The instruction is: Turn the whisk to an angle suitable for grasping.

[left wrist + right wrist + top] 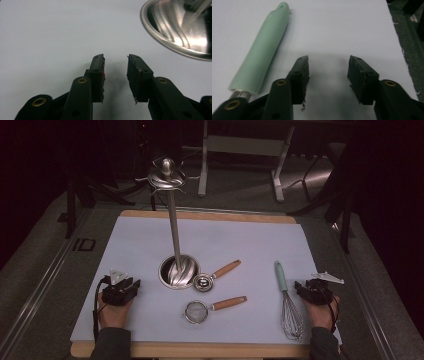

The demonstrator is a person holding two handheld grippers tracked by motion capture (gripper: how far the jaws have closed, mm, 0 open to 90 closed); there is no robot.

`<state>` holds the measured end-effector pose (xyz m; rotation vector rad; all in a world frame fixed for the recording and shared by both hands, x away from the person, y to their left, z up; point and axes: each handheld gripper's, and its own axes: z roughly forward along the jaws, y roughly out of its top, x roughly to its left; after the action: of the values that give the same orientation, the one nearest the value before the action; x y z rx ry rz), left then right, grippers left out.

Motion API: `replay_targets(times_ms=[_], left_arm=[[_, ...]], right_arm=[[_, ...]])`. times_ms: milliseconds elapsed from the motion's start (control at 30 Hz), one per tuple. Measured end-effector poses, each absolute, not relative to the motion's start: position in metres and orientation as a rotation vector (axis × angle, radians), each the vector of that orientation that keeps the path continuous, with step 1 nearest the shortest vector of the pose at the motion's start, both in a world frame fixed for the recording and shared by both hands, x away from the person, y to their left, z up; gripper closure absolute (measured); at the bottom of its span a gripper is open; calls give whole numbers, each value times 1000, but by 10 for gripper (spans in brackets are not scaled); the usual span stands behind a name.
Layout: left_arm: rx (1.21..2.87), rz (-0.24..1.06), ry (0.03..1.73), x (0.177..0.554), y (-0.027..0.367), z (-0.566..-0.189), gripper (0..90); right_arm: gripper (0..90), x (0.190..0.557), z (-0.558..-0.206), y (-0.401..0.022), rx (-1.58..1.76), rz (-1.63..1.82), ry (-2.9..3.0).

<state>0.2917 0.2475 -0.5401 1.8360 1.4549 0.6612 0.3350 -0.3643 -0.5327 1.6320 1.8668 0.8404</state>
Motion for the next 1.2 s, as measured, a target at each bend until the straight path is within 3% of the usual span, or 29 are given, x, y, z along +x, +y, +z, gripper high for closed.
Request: replay_targets(times_ms=[233, 567, 1200], left_arm=[[1868, 669, 1356, 288, 244, -540, 684], [1832, 675, 1357, 285, 246, -540, 681], [1855, 702, 1358, 285, 243, -540, 656]], right_arm=[[530, 331, -522, -356, 1626, 886, 1881], [552, 335, -501, -336, 1614, 943, 2021], [630, 353, -504, -319, 1707, 782, 2237]])
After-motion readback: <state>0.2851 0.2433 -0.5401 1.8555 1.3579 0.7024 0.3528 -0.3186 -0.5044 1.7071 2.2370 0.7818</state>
